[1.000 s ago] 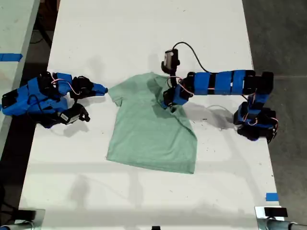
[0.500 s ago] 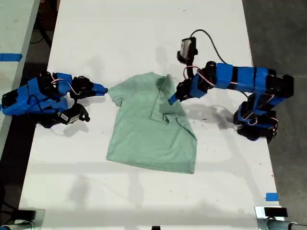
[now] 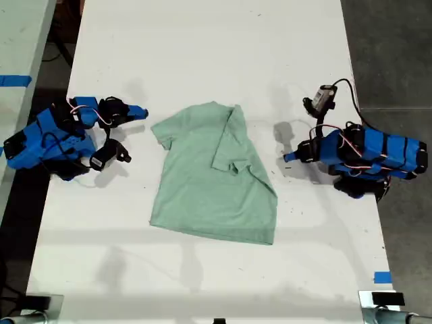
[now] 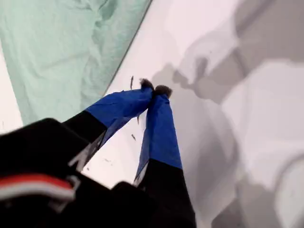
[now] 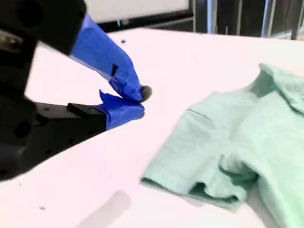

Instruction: Fold t shirt

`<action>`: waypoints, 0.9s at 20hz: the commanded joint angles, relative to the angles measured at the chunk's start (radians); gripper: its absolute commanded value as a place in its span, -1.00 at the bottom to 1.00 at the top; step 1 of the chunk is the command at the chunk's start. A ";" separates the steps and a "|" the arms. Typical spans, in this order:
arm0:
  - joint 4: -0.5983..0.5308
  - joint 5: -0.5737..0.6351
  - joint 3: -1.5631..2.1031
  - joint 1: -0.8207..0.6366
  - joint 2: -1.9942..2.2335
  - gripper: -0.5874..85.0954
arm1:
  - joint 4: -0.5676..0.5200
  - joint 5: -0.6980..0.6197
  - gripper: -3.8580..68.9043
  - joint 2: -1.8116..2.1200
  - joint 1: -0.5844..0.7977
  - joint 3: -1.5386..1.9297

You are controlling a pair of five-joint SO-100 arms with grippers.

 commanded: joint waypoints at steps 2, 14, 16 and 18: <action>-0.069 0.153 0.026 -0.066 0.011 -0.99 | -0.066 -0.129 -0.86 0.089 0.037 0.067; -0.114 0.261 0.034 -0.147 0.011 -0.99 | -0.075 -0.137 -0.86 0.089 0.038 0.107; -0.106 0.250 0.034 -0.158 0.011 -0.99 | -0.074 -0.130 -0.86 0.089 0.040 0.107; -0.098 0.244 0.034 -0.172 0.011 -0.99 | -0.077 -0.129 -0.86 0.089 0.054 0.107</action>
